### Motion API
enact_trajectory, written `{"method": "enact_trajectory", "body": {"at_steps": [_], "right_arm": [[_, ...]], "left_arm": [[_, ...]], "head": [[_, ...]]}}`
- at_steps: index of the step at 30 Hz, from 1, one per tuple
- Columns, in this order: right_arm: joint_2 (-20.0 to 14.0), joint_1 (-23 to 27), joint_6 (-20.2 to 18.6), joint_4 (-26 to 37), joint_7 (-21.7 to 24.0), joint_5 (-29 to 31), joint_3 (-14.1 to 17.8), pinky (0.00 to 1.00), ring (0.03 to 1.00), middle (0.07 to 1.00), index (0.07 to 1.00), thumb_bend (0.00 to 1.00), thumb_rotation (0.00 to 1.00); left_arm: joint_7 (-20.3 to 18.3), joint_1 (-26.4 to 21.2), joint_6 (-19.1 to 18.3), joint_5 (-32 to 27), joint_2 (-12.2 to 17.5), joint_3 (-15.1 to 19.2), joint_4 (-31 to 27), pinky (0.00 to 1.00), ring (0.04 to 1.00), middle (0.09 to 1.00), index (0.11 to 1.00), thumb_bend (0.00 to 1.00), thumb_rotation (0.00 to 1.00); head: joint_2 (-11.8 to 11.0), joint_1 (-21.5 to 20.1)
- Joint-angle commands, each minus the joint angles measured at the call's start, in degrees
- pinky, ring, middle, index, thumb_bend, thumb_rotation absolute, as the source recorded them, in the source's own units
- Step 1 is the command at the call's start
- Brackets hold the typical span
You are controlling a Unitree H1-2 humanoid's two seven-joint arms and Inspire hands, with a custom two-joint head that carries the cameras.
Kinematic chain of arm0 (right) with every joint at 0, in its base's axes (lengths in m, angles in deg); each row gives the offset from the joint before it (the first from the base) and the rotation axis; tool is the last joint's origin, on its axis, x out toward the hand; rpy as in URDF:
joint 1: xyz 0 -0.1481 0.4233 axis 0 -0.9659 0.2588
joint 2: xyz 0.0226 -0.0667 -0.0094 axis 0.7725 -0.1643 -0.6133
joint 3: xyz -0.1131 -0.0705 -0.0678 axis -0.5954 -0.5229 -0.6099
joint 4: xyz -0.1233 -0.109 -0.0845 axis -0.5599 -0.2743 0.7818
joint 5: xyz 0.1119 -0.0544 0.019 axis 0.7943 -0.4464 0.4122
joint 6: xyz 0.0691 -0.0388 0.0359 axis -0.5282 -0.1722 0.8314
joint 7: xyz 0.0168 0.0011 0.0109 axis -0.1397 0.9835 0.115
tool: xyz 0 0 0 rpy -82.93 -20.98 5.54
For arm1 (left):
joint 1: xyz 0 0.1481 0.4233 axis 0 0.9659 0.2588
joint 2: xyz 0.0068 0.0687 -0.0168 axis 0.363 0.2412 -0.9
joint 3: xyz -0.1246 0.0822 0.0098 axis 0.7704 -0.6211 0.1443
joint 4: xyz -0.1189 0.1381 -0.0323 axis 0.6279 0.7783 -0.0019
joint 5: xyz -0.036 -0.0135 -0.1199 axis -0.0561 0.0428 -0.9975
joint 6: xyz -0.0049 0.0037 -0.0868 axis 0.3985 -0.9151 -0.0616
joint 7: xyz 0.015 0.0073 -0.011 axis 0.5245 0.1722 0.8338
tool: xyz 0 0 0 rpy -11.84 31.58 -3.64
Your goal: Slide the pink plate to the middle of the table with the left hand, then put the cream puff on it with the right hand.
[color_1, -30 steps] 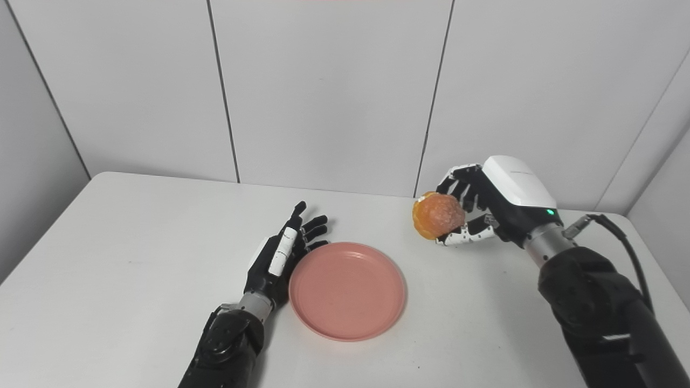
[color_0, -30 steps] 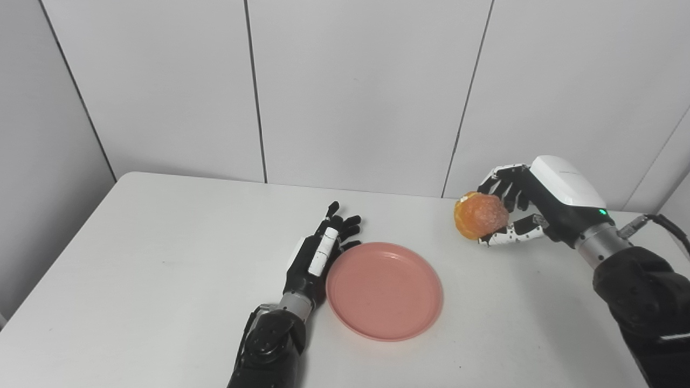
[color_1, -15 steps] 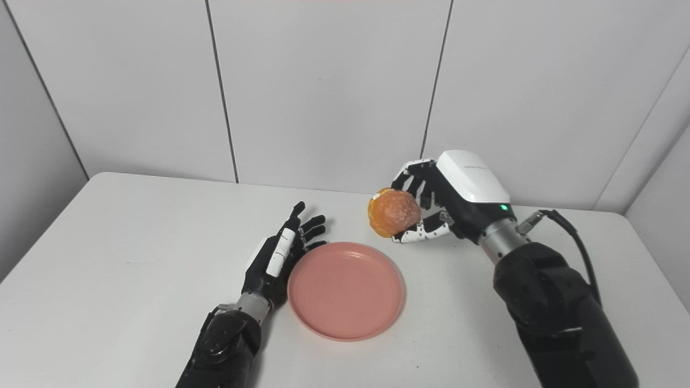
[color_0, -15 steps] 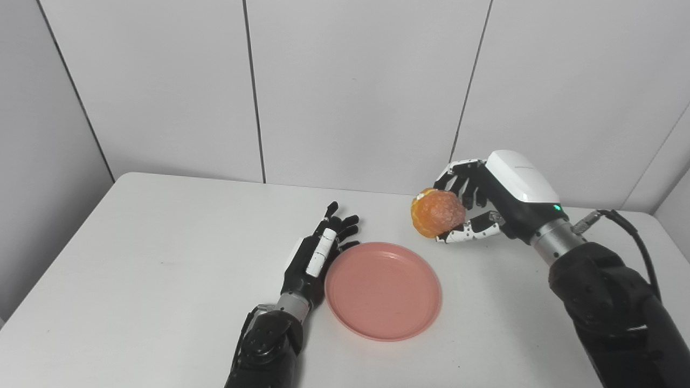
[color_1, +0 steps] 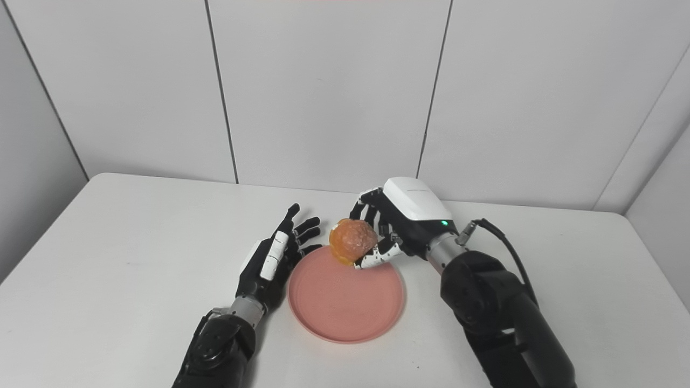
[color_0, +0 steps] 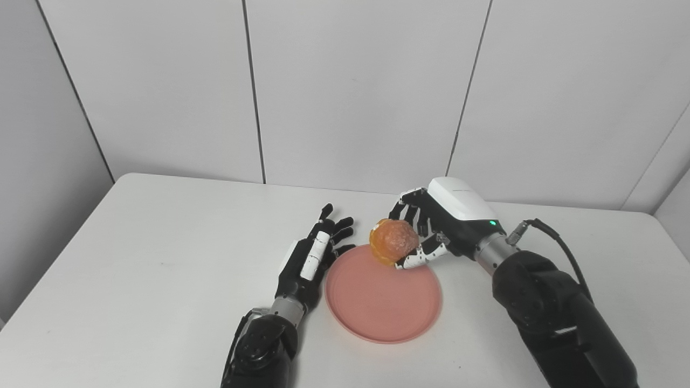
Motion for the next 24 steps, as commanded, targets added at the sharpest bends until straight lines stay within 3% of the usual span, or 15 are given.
{"method": "enact_trajectory", "body": {"at_steps": [1,7,13,19,24], "right_arm": [[-0.09,2.63,2.23,0.51,-1.34,0.10,0.38,0.32,0.383,0.447,0.505,0.53,0.00],[0.24,2.68,2.66,-1.62,-2.07,-0.04,-0.33,0.32,0.390,0.451,0.502,0.53,0.00],[0.25,3.43,2.32,-2.56,-1.50,-0.26,-0.95,0.31,0.376,0.452,0.501,0.53,0.00],[0.50,3.28,2.45,-4.25,-1.25,-0.09,-1.67,0.22,0.291,0.406,0.512,0.52,0.00],[0.42,3.45,3.72,-6.42,-2.03,0.23,-2.31,0.27,0.345,0.434,0.504,0.53,0.00]], "left_arm": [[0.39,1.98,-4.49,-0.55,0.54,0.45,1.57,0.74,0.879,0.872,0.999,0.92,0.83],[0.20,1.73,-5.31,-0.88,0.74,0.42,1.02,0.78,0.882,0.871,1.000,0.91,0.83],[0.36,1.23,-6.81,-1.44,0.78,0.47,-0.36,0.82,0.884,0.865,1.000,0.91,0.82],[1.01,1.41,-7.95,-0.91,0.75,0.35,-1.43,0.78,0.892,0.869,0.984,0.87,0.83],[0.90,1.18,-8.09,-1.43,0.57,0.58,-1.10,0.79,0.893,0.866,0.990,0.89,0.82]], "head": [[0.04,0.04],[1.46,-0.34],[4.42,-1.05],[5.50,-1.01],[6.05,-0.75]]}}
